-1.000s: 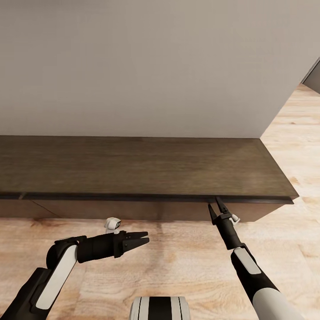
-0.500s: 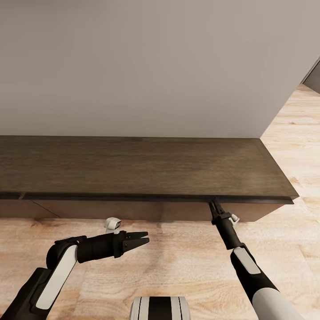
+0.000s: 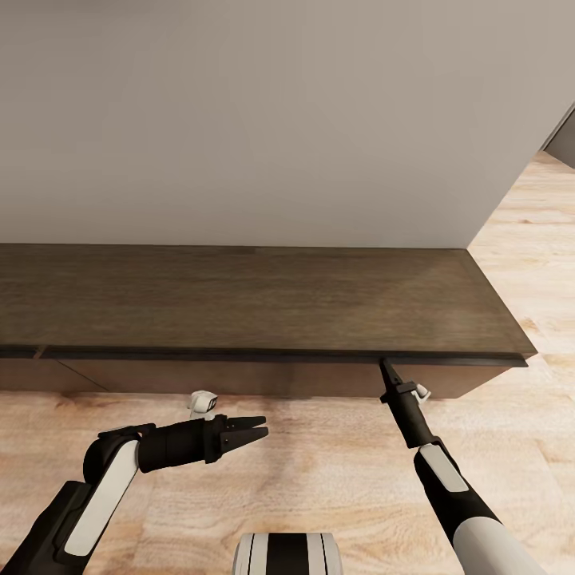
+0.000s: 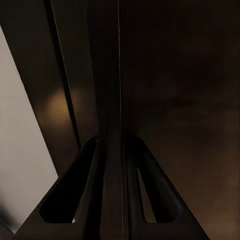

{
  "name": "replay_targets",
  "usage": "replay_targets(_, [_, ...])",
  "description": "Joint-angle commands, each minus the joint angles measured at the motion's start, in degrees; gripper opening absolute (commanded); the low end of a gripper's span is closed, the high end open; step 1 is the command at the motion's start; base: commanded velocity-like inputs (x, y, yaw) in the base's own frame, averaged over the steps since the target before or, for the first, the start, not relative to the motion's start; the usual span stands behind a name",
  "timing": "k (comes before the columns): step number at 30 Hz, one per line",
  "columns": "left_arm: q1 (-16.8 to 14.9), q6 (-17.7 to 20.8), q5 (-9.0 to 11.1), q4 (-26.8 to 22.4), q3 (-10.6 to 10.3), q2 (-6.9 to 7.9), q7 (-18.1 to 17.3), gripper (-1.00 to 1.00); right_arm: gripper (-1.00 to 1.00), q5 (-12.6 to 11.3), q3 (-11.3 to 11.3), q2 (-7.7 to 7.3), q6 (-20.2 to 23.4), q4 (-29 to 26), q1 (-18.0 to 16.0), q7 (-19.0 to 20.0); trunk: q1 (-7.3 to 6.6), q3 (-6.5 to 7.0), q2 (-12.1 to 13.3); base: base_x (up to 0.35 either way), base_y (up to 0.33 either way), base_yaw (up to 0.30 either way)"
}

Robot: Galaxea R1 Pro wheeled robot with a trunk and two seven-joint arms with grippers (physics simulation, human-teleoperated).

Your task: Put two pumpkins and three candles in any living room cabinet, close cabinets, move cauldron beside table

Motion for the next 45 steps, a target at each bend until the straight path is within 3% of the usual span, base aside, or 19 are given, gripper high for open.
replay_targets(1, [0.0,0.2,0.2,0.0,-0.1,0.04,0.0,1.0,-1.0,-0.2,0.0,-0.02,0.2,0.2,0.0,-1.0,0.0,-0.04,0.0,0.0,0.0,0.0])
replay_targets(45, [0.0,0.2,0.3,-0.4,-0.1,0.04,0.0,1.0,-1.0,-0.2,0.4,0.34,0.2,0.2,0.0,-1.0,0.0,-0.04,0.0,-0.054,0.0,0.0])
